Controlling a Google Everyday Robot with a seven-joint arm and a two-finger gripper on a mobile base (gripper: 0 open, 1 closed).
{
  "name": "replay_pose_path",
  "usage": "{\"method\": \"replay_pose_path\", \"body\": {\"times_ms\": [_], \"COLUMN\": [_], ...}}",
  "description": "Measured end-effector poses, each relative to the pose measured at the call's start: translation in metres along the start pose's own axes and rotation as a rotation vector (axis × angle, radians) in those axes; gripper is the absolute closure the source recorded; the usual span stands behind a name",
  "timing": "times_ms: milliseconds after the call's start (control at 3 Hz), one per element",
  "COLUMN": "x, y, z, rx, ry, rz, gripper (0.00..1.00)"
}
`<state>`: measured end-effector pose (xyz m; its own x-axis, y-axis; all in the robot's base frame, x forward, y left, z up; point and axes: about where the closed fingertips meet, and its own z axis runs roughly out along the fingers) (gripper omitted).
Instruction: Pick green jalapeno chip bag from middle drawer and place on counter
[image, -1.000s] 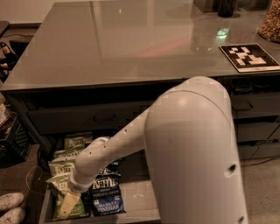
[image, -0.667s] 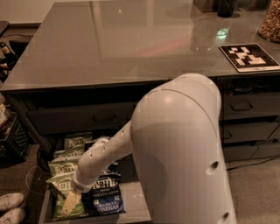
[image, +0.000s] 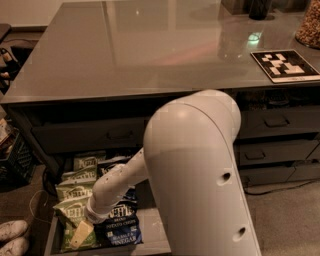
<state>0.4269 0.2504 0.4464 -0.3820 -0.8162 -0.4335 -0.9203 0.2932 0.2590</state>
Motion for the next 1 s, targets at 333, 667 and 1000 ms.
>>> {"method": "replay_pose_path", "body": {"times_ms": [333,667,1000], "x": [-0.0033,-0.0051,-0.0051], "y": [0.0019,0.0008,0.0008], "z": [0.0166,0.0189,0.0189], "rx": [-0.059,-0.063,-0.063], "ry": [-0.012,-0.015,-0.015], "rz": [0.011,0.008,0.008], "gripper": [0.0,0.18,0.41]}}
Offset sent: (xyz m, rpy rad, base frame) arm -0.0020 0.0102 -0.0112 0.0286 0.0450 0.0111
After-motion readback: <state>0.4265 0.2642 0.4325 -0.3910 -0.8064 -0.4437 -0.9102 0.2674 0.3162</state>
